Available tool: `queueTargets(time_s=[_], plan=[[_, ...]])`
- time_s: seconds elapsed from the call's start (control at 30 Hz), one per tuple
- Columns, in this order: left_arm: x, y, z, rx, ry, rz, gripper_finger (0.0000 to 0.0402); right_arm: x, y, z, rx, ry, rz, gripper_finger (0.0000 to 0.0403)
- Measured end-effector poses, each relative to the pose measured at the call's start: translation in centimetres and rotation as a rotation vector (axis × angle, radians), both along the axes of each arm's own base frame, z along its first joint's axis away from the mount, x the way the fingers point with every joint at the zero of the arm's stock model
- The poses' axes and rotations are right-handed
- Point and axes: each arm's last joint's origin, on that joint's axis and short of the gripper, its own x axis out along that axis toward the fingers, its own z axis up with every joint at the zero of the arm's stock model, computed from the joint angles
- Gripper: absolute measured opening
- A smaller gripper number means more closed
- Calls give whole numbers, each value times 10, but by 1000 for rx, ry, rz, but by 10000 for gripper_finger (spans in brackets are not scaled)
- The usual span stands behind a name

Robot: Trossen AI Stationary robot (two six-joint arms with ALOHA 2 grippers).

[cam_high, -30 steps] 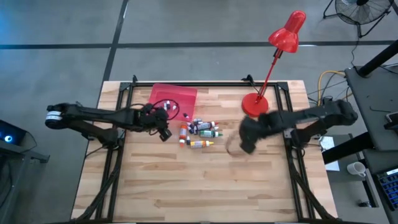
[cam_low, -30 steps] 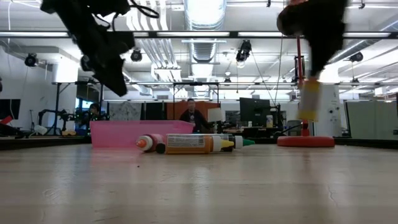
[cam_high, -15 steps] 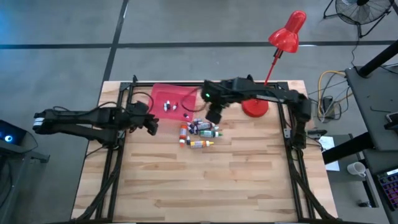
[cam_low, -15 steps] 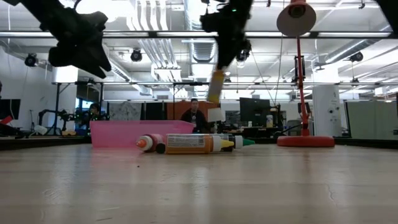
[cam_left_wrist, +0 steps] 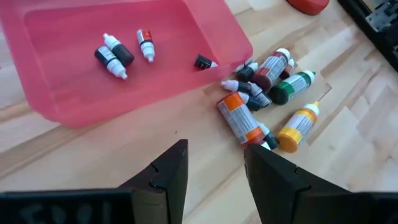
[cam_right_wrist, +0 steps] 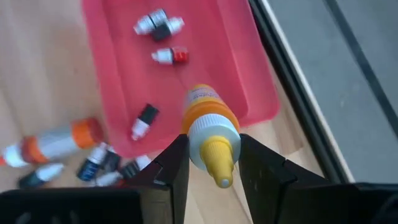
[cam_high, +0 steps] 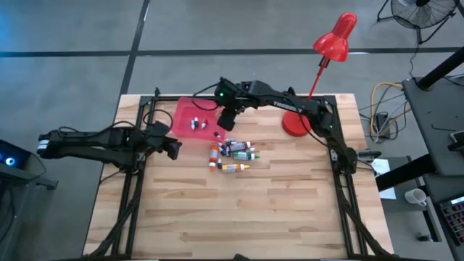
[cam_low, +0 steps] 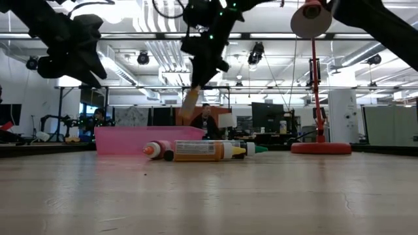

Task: Pick & Place food coloring
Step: Put the big yellow food coloring bottle into the red bin

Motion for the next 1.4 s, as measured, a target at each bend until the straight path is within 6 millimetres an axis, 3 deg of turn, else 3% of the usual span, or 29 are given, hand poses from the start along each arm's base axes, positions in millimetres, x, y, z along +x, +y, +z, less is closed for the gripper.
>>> queueTargets(time_s=[0.13,0.47,0.9,1.07,1.23,1.4], plan=[[1,0,-3,0,18,0,131,7,-7,-20,9,38,-8,107],[4,0,-7,-4,44,4,131,17,-15,-43,45,58,-63,107],[5,0,-8,-1,48,18,131,-4,-28,-51,106,218,-135,107],[5,1,-8,16,49,34,131,-13,-28,-47,21,306,-208,107],[6,2,-8,30,54,44,131,-16,-30,-41,-7,311,-204,108],[6,2,-8,34,56,47,131,-18,-42,-50,28,309,-200,110]])
